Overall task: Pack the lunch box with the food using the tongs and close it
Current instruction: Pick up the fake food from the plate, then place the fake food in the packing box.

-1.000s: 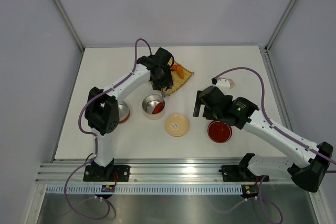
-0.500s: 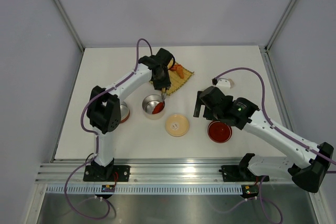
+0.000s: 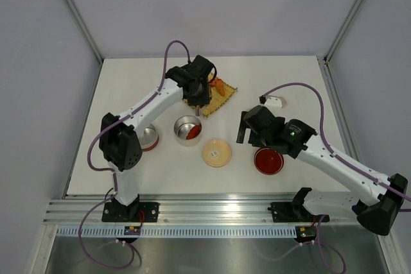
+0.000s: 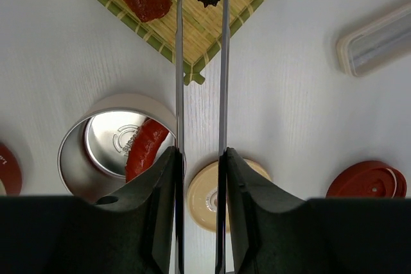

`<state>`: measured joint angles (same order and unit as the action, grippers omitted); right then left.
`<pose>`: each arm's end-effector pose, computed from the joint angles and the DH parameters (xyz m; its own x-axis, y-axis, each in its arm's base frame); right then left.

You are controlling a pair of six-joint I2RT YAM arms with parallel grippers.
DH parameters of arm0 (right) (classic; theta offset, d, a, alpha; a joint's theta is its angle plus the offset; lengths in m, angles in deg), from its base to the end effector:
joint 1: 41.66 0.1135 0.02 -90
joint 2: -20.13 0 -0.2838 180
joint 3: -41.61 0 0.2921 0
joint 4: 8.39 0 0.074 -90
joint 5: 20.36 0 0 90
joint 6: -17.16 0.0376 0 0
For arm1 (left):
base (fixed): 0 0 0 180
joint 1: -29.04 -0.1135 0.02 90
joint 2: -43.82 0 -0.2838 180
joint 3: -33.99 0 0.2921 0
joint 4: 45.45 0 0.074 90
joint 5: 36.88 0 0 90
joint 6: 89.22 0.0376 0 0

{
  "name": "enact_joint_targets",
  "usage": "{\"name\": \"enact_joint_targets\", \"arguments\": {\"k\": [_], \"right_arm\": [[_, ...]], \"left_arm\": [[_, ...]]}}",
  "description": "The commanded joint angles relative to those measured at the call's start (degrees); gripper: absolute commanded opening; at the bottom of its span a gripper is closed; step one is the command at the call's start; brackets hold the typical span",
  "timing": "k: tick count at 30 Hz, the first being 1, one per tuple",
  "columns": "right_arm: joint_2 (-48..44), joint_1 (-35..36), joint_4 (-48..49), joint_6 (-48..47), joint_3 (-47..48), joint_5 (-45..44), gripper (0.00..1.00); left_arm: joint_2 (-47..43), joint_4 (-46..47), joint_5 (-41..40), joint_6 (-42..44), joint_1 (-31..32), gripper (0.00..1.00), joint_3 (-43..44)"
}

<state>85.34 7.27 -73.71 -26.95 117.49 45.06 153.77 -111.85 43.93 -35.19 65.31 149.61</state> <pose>0.1765 0.1787 0.3370 -0.7517 0.1312 -0.6463 0.0176 0.9836 0.1793 0.3759 -0.2684 0.3122 -0.8752 -0.0769 -0.4775 0.0086 0.9846 -0.1744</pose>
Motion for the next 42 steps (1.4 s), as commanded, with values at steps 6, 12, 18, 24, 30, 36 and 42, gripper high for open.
{"name": "enact_joint_targets", "arguments": {"k": [6,12,18,24,30,36,42], "right_arm": [[0.8,0.2,0.6,0.9,0.9,-1.7,0.99],[1.6,0.2,1.8,0.3,1.1,-1.1,1.00],[2.4,0.2,1.6,-0.3,2.4,-1.3,0.99],[2.9,0.2,2.0,-0.4,2.6,-1.3,0.99],[3.7,0.2,2.3,-0.4,3.2,-0.5,0.99],[1.9,0.2,1.8,0.9,1.9,-0.6,0.99],[1.4,0.2,1.8,1.1,0.9,-0.6,1.00]], "left_arm": [[-13.7,-0.6,1.4,6.6,0.1,0.00,-2.9],[-24.0,0.4,1.1,8.4,0.7,0.00,-12.2],[-33.6,2.4,3.8,10.2,1.6,0.01,-22.0],[-42.8,1.8,2.6,11.3,1.8,0.06,-31.8],[-43.8,1.3,3.8,10.9,1.8,0.09,-35.8],[-42.7,1.5,5.4,10.9,1.8,0.15,-37.6],[-42.5,1.3,5.9,10.7,1.9,0.18,-38.0]]}}
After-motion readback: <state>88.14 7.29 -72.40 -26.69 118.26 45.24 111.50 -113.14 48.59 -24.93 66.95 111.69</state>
